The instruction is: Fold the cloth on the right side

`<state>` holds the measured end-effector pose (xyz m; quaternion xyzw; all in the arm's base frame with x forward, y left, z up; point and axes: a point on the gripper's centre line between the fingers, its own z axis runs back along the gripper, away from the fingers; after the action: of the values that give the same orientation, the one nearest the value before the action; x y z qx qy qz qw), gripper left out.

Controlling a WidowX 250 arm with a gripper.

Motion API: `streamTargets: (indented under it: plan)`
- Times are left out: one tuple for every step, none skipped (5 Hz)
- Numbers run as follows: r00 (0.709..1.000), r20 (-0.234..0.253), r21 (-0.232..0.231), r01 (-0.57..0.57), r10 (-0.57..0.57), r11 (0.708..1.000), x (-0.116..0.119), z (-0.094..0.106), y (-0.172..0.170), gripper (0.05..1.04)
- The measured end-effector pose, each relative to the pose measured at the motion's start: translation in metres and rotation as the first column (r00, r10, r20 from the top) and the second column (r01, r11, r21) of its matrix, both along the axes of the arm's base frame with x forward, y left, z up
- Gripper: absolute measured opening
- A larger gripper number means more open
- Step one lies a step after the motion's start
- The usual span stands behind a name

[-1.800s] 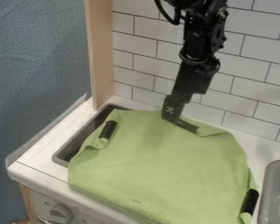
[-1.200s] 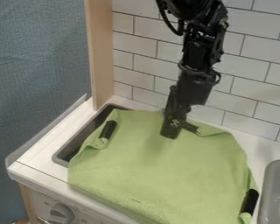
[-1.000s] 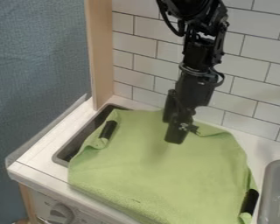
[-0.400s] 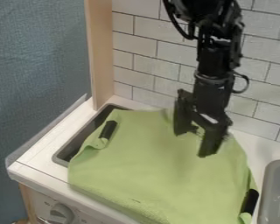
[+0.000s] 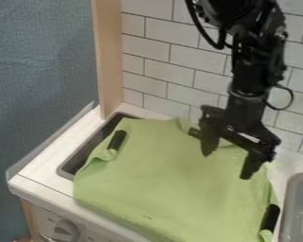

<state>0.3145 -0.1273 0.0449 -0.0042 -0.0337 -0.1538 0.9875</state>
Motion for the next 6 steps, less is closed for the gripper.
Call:
streamTargets:
  plan:
    - [0.995,0.037,-0.046,-0.093,0.095,0.995,-0.001,-0.01,-0.005,0.999]
    - [0.987,0.075,-0.067,-0.139,0.144,0.988,-0.004,-0.01,-0.029,0.999]
    - [0.983,0.073,-0.081,-0.16,0.166,0.984,-0.006,-0.019,-0.039,0.999]
    - [0.988,0.056,-0.054,-0.143,0.146,0.988,-0.006,-0.031,-0.05,0.999]
    - [0.992,0.032,-0.034,-0.123,0.124,0.992,-0.009,-0.042,-0.058,0.999]
    - [0.992,0.029,-0.014,-0.118,0.119,0.993,-0.004,-0.048,-0.059,0.999]
